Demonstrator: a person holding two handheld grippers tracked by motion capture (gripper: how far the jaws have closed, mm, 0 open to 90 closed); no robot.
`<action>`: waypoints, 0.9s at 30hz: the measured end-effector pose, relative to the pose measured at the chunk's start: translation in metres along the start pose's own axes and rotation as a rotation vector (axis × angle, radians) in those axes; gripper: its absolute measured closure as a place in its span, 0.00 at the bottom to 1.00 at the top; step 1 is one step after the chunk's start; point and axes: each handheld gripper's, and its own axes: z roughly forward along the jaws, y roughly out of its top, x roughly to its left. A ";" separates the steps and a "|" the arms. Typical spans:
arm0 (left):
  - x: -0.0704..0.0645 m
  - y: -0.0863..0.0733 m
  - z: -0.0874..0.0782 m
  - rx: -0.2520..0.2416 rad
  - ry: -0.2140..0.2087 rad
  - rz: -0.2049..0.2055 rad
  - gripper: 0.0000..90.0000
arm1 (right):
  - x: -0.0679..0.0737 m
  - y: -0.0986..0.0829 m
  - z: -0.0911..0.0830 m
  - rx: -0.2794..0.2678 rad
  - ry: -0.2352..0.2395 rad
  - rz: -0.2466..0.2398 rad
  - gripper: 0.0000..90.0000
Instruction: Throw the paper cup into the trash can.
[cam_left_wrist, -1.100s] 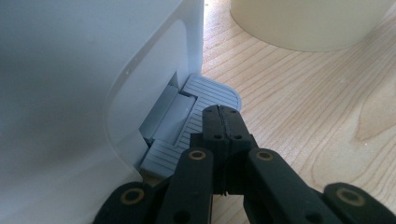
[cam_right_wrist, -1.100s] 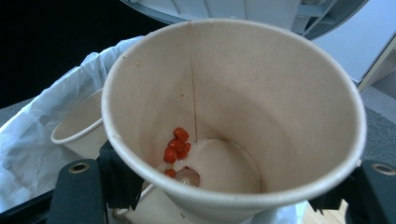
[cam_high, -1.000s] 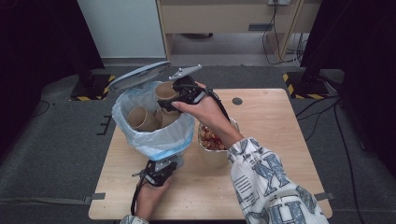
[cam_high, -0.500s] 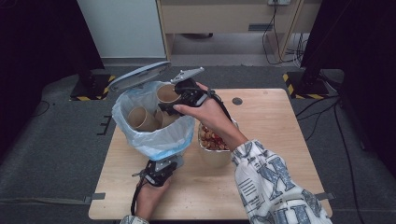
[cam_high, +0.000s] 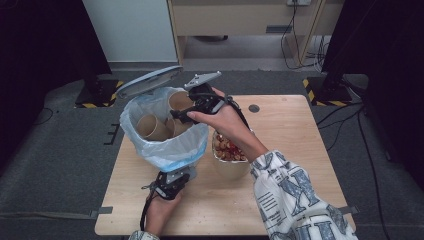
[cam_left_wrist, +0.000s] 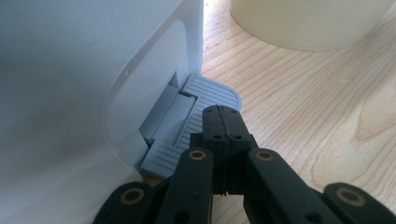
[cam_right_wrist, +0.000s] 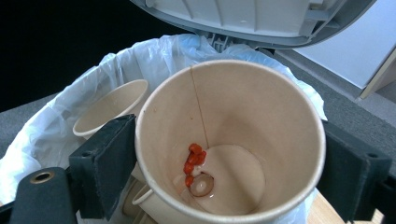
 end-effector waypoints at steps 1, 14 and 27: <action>0.000 0.000 0.000 -0.001 -0.001 -0.001 1.00 | 0.000 0.000 0.000 -0.002 0.002 0.000 0.16; 0.000 0.000 0.000 0.000 0.000 -0.001 1.00 | -0.002 -0.003 -0.009 0.006 -0.003 0.000 0.15; 0.000 0.000 0.000 0.000 0.000 0.000 1.00 | -0.004 -0.017 -0.015 0.017 -0.004 -0.004 0.22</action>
